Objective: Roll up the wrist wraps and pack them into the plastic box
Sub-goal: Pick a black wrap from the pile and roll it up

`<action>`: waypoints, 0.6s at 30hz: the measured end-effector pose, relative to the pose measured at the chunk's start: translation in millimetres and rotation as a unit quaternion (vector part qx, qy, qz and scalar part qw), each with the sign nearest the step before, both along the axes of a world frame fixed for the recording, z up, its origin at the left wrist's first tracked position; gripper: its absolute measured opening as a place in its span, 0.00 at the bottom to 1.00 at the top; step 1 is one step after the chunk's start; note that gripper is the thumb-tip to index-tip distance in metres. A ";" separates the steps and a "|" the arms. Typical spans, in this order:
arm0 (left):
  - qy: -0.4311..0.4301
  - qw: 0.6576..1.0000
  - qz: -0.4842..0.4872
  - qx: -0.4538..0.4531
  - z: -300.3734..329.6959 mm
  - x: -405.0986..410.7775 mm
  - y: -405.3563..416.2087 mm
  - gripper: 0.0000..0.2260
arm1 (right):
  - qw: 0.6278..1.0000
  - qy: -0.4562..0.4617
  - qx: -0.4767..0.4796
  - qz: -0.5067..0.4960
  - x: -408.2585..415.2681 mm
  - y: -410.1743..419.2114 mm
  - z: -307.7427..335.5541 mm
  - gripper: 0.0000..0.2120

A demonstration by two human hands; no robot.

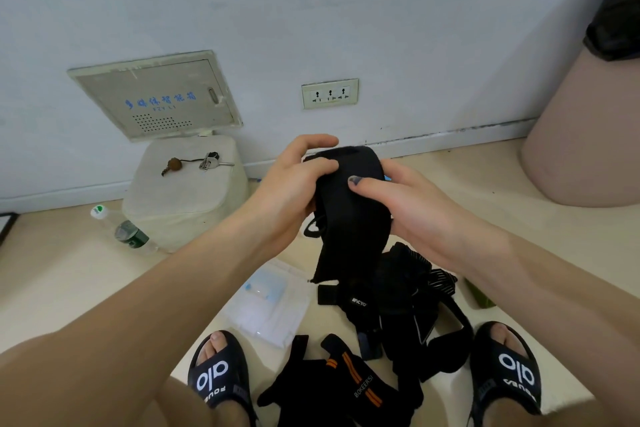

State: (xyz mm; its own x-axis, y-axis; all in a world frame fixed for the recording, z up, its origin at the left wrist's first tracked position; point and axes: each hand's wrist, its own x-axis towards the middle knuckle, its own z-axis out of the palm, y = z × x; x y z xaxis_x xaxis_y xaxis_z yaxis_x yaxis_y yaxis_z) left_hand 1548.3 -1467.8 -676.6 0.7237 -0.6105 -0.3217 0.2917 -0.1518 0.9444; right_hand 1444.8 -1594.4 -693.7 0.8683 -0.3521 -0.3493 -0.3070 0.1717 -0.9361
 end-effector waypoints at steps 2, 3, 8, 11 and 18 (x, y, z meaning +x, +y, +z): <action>0.007 1.000 0.008 -0.011 2.1 2.7 0.2 0.12 | 1.000 -0.001 -0.002 -0.001 -1.9 -1.1 1.5 0.13; 0.014 1.000 0.008 -0.012 3.3 2.4 0.1 0.12 | 1.000 -0.004 -0.004 -0.011 -2.5 -2.2 2.5 0.13; 0.031 0.999 -0.019 0.002 2.5 -0.3 0.6 0.16 | 0.998 -0.019 0.017 -0.061 -3.9 -8.8 9.5 0.07; -0.051 0.995 -0.065 0.057 4.0 1.3 1.6 0.20 | 0.997 -0.025 0.047 -0.058 -5.1 -14.0 11.7 0.09; -0.394 0.892 -0.176 0.138 -2.9 4.5 17.9 0.18 | 0.997 -0.024 0.073 0.001 -7.7 -21.6 14.1 0.15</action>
